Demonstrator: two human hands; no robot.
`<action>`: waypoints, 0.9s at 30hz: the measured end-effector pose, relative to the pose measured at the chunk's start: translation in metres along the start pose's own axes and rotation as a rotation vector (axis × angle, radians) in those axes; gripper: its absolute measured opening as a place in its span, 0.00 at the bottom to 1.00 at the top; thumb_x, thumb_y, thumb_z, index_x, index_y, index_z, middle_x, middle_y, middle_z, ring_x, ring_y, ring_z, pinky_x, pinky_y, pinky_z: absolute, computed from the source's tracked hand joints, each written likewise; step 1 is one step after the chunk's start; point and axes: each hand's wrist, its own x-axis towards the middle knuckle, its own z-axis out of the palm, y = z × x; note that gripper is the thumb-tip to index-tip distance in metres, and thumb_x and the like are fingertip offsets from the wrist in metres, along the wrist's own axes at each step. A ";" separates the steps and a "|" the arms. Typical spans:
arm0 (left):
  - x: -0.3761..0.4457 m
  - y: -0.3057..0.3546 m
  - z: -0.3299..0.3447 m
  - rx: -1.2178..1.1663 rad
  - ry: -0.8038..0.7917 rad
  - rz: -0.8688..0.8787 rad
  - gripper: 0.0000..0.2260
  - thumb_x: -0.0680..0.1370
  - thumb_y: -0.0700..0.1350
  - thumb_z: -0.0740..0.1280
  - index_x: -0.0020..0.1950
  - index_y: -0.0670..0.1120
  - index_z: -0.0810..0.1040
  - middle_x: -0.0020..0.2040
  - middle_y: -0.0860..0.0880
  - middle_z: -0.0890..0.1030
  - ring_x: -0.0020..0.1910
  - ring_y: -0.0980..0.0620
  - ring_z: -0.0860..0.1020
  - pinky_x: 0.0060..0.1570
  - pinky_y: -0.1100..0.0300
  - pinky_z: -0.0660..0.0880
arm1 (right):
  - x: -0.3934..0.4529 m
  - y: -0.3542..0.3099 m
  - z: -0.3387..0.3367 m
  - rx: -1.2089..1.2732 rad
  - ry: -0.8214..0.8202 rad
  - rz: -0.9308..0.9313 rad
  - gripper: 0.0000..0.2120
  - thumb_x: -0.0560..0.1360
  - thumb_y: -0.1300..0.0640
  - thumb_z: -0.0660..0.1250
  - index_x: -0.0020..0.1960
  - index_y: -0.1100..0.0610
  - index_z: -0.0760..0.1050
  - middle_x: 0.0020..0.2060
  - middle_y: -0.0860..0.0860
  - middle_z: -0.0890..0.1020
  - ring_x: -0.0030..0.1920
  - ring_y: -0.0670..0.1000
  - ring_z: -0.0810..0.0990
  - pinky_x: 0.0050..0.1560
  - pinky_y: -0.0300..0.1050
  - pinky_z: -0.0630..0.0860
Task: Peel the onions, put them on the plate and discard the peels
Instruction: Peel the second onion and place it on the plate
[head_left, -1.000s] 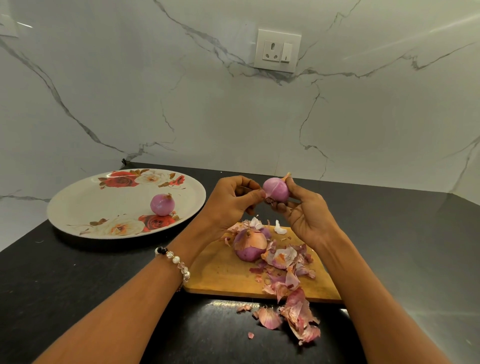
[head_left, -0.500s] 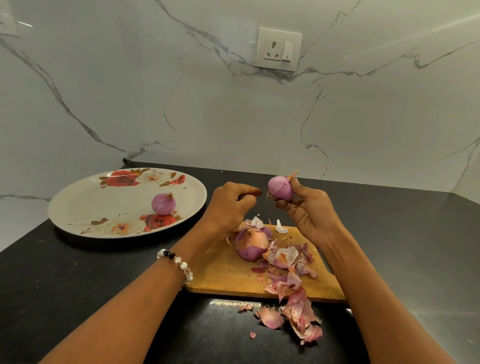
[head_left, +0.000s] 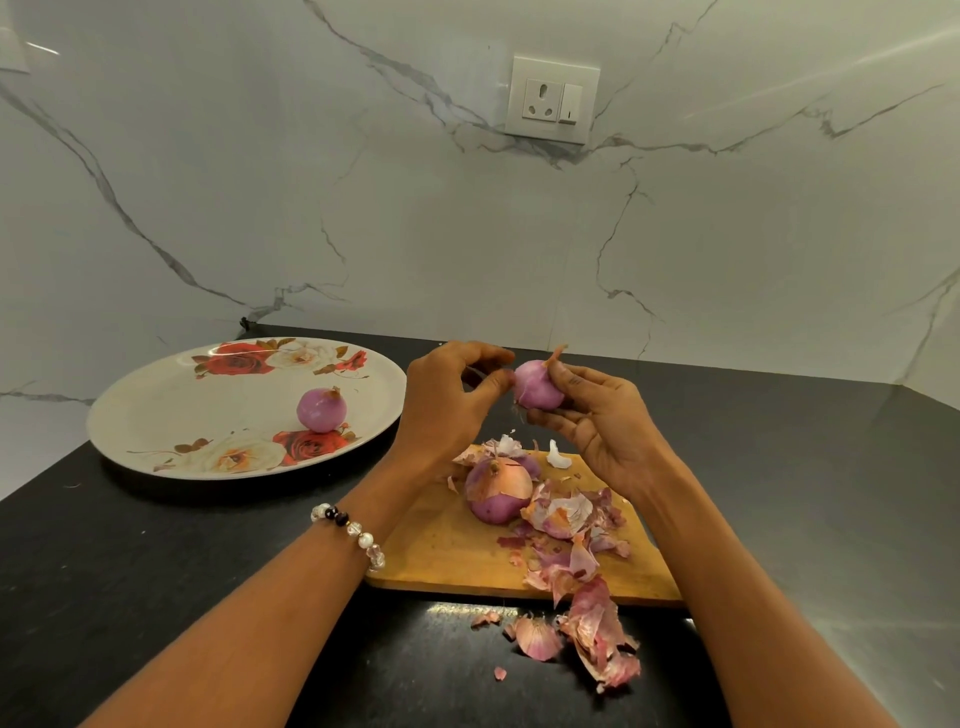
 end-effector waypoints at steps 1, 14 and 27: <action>0.000 0.001 0.000 -0.011 -0.015 0.014 0.10 0.74 0.45 0.72 0.54 0.45 0.83 0.47 0.52 0.82 0.40 0.63 0.77 0.40 0.78 0.71 | 0.000 0.000 0.000 0.007 -0.017 0.003 0.17 0.71 0.58 0.69 0.56 0.67 0.79 0.52 0.64 0.83 0.48 0.60 0.85 0.41 0.47 0.85; -0.001 -0.005 0.002 0.095 -0.062 0.102 0.07 0.71 0.44 0.75 0.46 0.42 0.83 0.41 0.53 0.77 0.37 0.60 0.74 0.39 0.78 0.69 | -0.006 -0.001 0.004 -0.129 -0.052 -0.023 0.18 0.67 0.59 0.70 0.55 0.65 0.78 0.48 0.61 0.83 0.43 0.57 0.86 0.40 0.50 0.85; -0.002 -0.008 0.008 0.294 -0.396 0.125 0.06 0.81 0.46 0.60 0.54 0.43 0.71 0.59 0.45 0.67 0.54 0.55 0.61 0.49 0.65 0.62 | -0.007 0.000 0.003 -0.250 -0.017 -0.005 0.05 0.78 0.63 0.68 0.51 0.65 0.80 0.46 0.61 0.84 0.42 0.57 0.86 0.40 0.49 0.85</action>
